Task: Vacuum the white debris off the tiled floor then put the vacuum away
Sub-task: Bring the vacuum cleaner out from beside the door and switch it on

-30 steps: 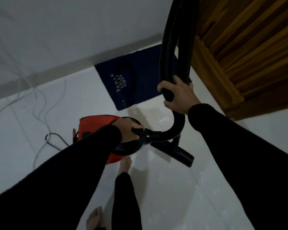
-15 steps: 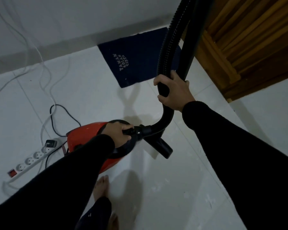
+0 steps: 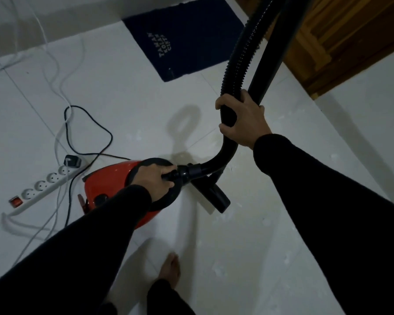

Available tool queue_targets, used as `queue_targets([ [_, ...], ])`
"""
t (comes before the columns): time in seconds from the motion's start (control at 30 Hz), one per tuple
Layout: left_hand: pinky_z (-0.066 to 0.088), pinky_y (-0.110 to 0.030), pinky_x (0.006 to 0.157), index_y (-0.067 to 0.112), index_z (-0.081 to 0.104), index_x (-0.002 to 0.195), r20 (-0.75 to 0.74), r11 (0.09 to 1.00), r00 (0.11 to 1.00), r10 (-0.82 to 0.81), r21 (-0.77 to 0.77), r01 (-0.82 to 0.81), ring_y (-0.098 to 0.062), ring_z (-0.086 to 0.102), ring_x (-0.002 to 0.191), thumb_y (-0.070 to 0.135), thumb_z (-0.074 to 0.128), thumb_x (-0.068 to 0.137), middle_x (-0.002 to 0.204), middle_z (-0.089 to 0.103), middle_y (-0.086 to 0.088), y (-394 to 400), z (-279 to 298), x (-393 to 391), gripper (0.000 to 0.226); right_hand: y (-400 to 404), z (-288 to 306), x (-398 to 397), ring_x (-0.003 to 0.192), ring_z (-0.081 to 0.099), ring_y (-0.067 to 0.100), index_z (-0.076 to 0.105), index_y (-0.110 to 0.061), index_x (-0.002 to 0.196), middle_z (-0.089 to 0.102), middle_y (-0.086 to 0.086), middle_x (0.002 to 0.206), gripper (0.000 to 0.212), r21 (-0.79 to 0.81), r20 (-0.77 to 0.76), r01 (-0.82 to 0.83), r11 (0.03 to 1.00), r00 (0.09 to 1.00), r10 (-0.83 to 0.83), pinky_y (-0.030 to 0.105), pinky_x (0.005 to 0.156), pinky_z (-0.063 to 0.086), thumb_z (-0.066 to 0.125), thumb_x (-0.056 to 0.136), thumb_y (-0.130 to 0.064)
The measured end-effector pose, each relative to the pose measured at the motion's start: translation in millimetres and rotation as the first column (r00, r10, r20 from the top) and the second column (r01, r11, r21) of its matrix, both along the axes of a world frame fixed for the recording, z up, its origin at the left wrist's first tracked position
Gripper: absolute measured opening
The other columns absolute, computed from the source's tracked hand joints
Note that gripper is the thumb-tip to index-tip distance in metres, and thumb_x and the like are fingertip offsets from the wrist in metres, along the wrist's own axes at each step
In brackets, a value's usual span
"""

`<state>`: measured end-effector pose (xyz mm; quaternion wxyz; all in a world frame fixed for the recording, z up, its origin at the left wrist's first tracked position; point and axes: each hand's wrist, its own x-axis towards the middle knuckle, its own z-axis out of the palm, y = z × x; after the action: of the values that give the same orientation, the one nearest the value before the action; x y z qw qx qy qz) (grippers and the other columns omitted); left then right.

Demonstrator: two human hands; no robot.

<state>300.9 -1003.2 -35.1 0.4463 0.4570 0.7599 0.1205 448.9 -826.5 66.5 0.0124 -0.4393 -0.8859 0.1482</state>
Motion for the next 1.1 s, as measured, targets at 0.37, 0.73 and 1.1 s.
queue_targets([
  [0.37, 0.034, -0.019, 0.101, 0.031, 0.059, 0.127, 0.047, 0.993, 0.998, -0.045, 0.111, 0.040, -0.017, 0.053, 0.122, 0.025, 0.068, 0.081, 0.130, 0.060, -0.001, -19.5, -102.0, 35.4, 0.047, -40.2, -76.1, 46.6, 0.090, 0.044, 0.016, 0.056, -0.030, 0.108, 0.042, -0.004, 0.104, 0.037, 0.105, 0.011, 0.054, 0.993, 0.998, -0.055, 0.036, 0.088, 0.028, 0.068, 0.075, -0.020],
  [0.73, 0.030, -0.015, 0.103, 0.025, 0.059, 0.127, 0.075, 0.937, 0.997, 0.031, 0.344, -0.055, -0.016, 0.050, 0.125, 0.029, 0.065, 0.085, 0.132, 0.059, 0.001, 15.0, -164.2, 36.7, 0.043, -51.7, -133.1, 44.2, 0.103, 0.049, 0.020, 0.056, -0.030, 0.108, 0.049, 0.001, 0.118, 0.035, 0.322, -0.089, 0.044, 0.946, 0.996, -0.016, 0.038, 0.091, 0.025, 0.070, 0.077, -0.022],
  [1.1, 0.034, -0.019, 0.100, 0.023, 0.053, 0.133, 0.031, 0.897, 0.992, -0.122, 0.432, 0.097, -0.017, 0.053, 0.121, 0.037, 0.069, 0.081, 0.130, 0.060, -0.001, -4.2, -174.9, 10.1, 0.055, -73.4, -152.0, -2.4, 0.115, 0.049, 0.026, 0.055, -0.034, 0.113, 0.049, 0.002, 0.129, 0.033, 0.393, 0.177, -0.198, 0.898, 0.975, 0.137, 0.044, 0.096, 0.025, 0.067, 0.083, -0.023],
])
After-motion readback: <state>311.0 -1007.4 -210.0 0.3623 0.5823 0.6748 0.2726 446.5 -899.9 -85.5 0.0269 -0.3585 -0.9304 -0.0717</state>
